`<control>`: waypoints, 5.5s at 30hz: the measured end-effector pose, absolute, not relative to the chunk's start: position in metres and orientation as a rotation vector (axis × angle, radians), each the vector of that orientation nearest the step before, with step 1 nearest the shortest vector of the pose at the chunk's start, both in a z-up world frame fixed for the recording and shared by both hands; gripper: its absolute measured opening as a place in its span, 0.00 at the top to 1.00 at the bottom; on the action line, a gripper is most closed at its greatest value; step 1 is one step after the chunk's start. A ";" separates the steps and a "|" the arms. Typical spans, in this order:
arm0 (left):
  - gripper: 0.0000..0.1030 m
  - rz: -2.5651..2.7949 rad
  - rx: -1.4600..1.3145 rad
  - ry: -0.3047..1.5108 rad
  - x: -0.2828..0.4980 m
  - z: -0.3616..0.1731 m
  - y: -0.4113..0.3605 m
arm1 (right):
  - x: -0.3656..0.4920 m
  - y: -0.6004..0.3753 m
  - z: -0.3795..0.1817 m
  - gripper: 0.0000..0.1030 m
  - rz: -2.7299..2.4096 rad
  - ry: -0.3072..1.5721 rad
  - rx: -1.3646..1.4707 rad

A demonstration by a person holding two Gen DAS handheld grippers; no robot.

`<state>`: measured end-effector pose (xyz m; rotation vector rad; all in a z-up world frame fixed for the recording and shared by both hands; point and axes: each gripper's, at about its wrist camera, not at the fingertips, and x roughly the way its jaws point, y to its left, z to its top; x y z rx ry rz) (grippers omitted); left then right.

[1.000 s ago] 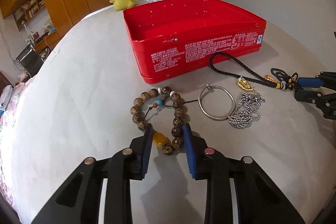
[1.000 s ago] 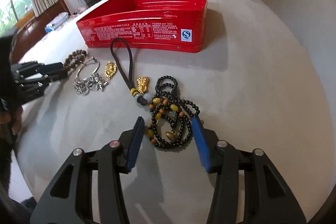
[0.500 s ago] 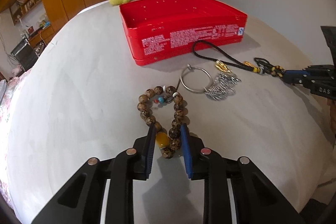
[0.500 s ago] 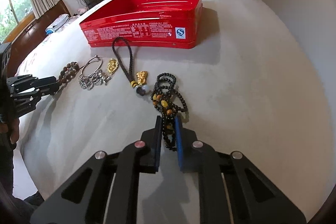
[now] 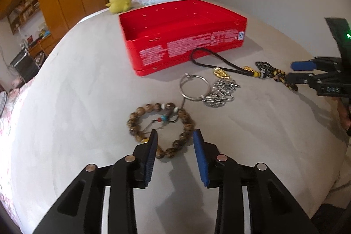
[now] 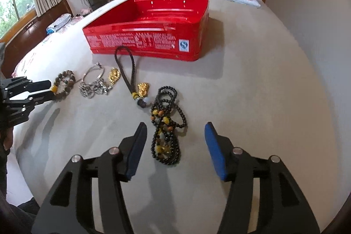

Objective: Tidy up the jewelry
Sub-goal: 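Grasp the wooden bead bracelet with left tool while right tool grasps the black bead necklace, then carry the bracelet into the red box with left tool while right tool lowers the necklace there, then open both tools in the red box and withdraw toward the remaining jewelry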

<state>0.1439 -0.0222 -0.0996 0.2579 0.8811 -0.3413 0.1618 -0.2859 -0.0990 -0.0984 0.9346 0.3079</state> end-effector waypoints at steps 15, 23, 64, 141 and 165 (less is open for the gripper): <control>0.89 -0.363 0.219 0.939 0.150 -0.112 -0.017 | 0.166 -0.281 -0.109 0.85 0.322 0.966 -0.110; 0.89 -0.349 0.182 0.894 0.139 -0.092 -0.010 | 0.152 -0.282 -0.089 0.85 0.320 0.923 -0.086; 0.90 -0.386 0.225 0.674 0.183 0.027 -0.017 | 0.175 -0.254 0.017 0.86 0.425 0.748 -0.128; 0.69 -0.409 0.285 0.928 0.376 -0.066 -0.077 | 0.376 -0.215 -0.068 0.77 0.389 1.021 -0.134; 0.50 -0.583 0.285 0.907 0.182 -0.094 -0.063 | 0.208 -0.266 -0.072 0.58 0.413 0.946 -0.026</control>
